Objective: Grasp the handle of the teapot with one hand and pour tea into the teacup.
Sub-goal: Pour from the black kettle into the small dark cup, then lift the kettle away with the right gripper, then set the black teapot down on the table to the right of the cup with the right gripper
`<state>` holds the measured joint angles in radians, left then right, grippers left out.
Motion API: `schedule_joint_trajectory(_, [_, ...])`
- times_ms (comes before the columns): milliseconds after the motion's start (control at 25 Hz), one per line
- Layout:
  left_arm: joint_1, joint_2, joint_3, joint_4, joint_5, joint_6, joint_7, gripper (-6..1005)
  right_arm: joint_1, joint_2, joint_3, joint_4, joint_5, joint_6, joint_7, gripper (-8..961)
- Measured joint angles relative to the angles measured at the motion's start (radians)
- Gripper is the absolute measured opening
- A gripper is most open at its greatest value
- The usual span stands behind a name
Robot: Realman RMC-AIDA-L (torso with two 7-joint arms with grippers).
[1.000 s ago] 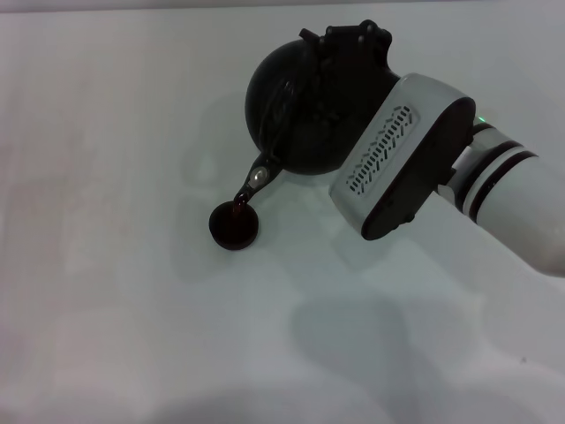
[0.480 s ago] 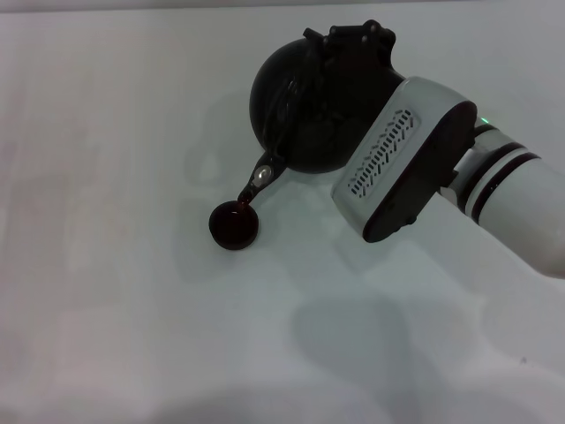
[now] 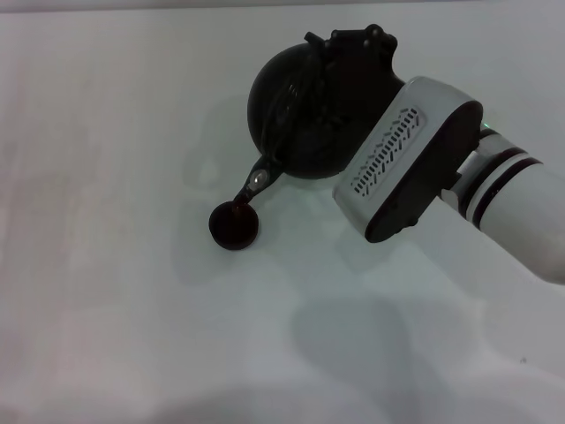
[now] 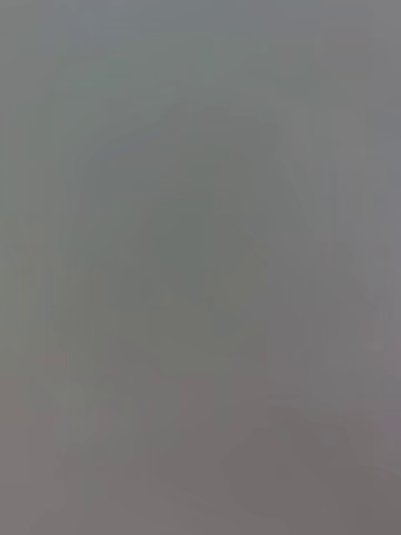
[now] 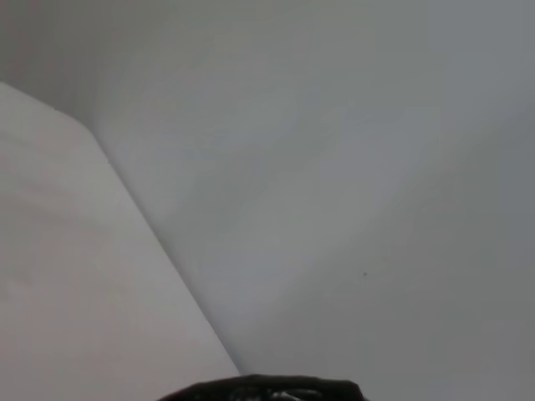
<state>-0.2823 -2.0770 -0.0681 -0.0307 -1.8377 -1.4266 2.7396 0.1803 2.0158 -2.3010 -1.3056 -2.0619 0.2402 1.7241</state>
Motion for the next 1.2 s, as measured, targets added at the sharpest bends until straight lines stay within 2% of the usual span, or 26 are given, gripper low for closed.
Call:
schedule_joint_trajectory(360, [0.001,0.000,0.001,0.000,0.000,0.000,0.000,877,-0.011,-0.002,0.027,-0.033,0.078,-0.080,0.003,112])
schedule_joint_trajectory(600, [0.005,0.000,0.001,0.000,0.000,0.000,0.000,877,-0.030,-0.001,0.081,-0.077,0.152,-0.175,0.003,113])
schedule_joint_trajectory(720, [0.006,0.000,0.001,0.000,0.000,0.000,0.000,877,-0.034,-0.002,0.146,-0.097,0.229,-0.270,0.003,113])
schedule_joint_trajectory(960, [0.009,0.000,-0.004,0.000,0.000,0.000,0.000,876,-0.046,-0.003,0.359,-0.111,0.427,-0.596,0.003,113])
schedule_joint_trajectory(1200, [0.009,0.000,0.000,0.000,0.000,-0.001,0.000,877,-0.062,-0.003,0.494,-0.101,0.444,-0.758,0.063,112])
